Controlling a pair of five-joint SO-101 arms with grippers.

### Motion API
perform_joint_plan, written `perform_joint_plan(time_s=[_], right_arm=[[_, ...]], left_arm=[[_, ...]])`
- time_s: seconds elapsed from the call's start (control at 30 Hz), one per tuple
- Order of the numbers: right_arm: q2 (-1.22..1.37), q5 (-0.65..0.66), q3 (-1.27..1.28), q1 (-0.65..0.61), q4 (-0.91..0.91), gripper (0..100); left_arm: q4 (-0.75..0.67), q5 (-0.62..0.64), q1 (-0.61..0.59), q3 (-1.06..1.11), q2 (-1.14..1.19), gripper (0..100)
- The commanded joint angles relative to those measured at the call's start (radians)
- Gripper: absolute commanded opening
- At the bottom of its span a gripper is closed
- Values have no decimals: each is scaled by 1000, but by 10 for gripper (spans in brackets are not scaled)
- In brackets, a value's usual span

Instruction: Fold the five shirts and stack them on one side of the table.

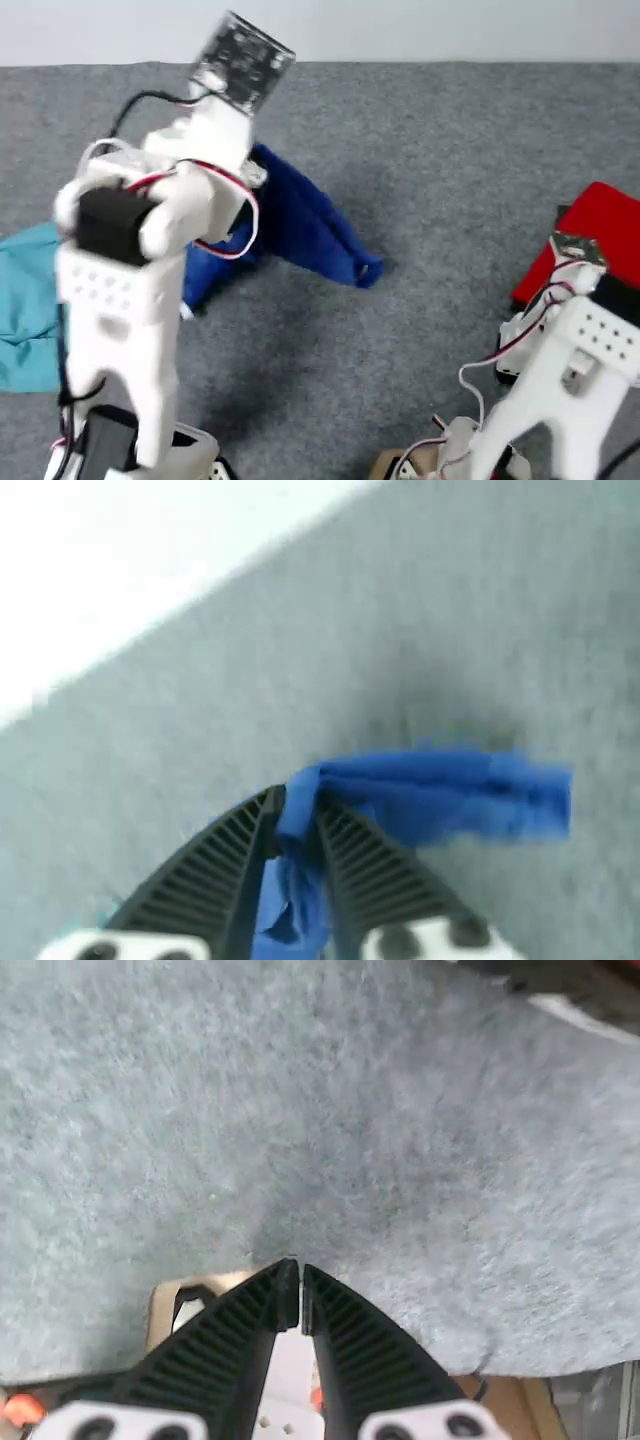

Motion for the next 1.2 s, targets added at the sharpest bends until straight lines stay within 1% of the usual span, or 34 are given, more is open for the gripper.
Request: perform_joint_plan(time_s=[0.0,0.07,0.17,0.27,0.33,0.4,0.57,0.63,0.73,0.87,0.97,1.1,1.17], right_arm=[[-96,64,-6,-12,38,9],[-124,94,-6,-10,38,11],[-131,126,-8,-16,38,12],[-131,143,-8,-77,38,12],[-133,140,-11,-156,38,12],[-133,138,-37,-265,38,12],[-82,63,-133,-538,13,13],[-13,40,-173,-625,12,27],[120,-6,-264,-722,12,85],[303,-43,-494,-819,21,162],[440,-46,-675,-866,10,186],[641,-48,-875,-894,-27,189],[740,-83,-962,-898,-47,190]], left_arm=[[6,17,-28,153,32,147],[8,18,-58,203,46,187],[11,12,-109,206,48,193],[15,9,-153,186,46,193],[20,-11,-195,166,46,193],[20,-25,-264,157,35,192],[18,-51,-437,166,5,189],[18,-66,-491,185,0,188],[18,-94,-566,214,0,187],[18,-117,-706,242,0,190],[18,-117,-792,286,0,191],[17,-117,-862,363,0,190],[15,-118,-888,394,0,189]])
